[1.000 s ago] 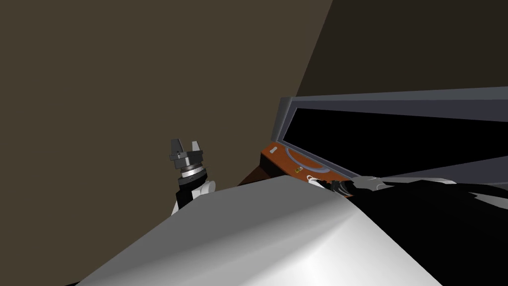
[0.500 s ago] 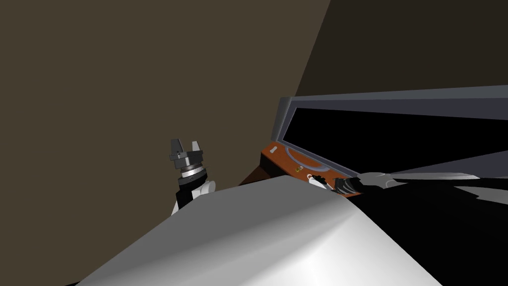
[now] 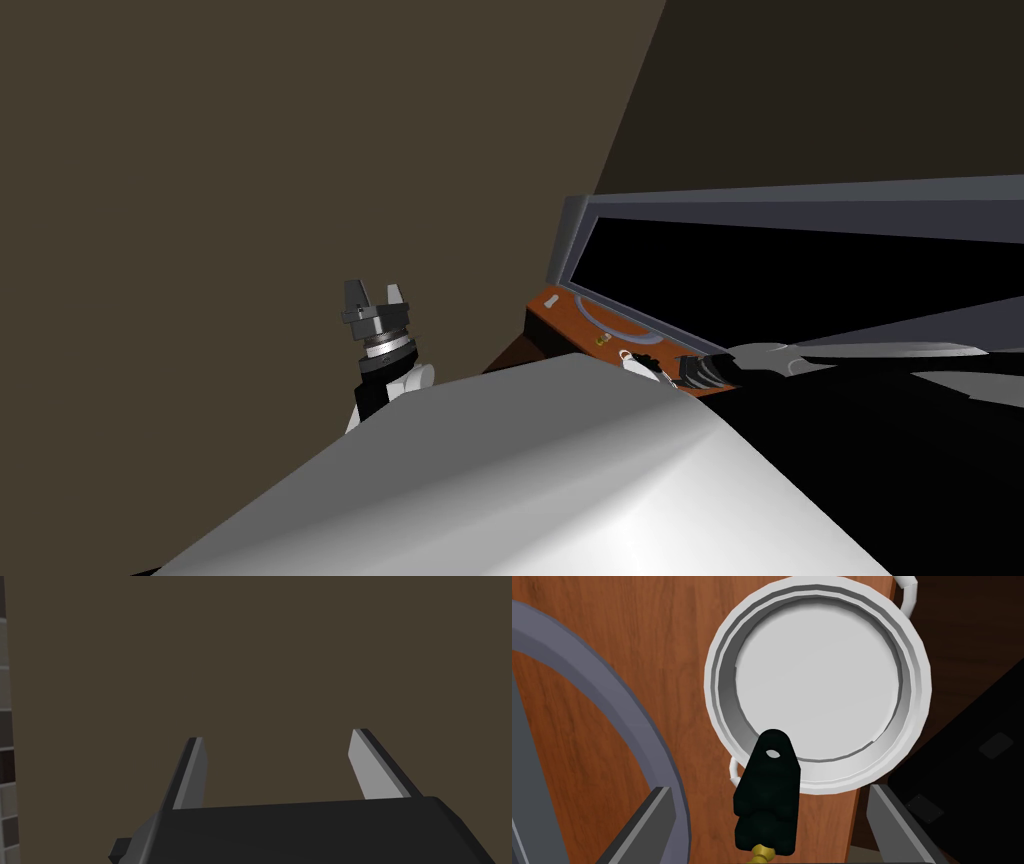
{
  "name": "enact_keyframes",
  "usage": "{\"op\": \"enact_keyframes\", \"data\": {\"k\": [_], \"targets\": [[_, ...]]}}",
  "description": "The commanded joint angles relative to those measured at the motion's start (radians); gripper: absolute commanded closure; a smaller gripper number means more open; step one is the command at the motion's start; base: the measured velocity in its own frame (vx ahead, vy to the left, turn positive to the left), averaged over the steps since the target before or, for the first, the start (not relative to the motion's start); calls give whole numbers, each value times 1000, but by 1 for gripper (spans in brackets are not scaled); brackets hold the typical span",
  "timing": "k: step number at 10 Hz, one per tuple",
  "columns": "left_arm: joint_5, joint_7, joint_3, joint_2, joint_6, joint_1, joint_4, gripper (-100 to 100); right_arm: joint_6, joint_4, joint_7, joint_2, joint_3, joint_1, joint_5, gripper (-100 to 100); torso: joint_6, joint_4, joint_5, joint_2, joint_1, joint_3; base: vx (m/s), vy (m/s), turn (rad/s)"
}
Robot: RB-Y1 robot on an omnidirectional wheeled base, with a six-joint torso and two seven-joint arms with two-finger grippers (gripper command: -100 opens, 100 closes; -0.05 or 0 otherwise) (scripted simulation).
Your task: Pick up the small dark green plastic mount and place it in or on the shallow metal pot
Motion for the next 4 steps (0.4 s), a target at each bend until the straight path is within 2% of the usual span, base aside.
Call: {"op": "enact_keyframes", "data": {"k": [1, 4], "targets": [[0, 0, 0, 0, 0, 0, 0, 0, 0, 0, 0, 0, 0, 0, 0, 0, 0, 0, 0, 0, 0, 0, 0, 0, 0], [0, 0, 0, 0, 0, 0, 0, 0, 0, 0, 0, 0, 0, 0, 0, 0, 0, 0, 0, 0, 0, 0, 0, 0, 0]]}}
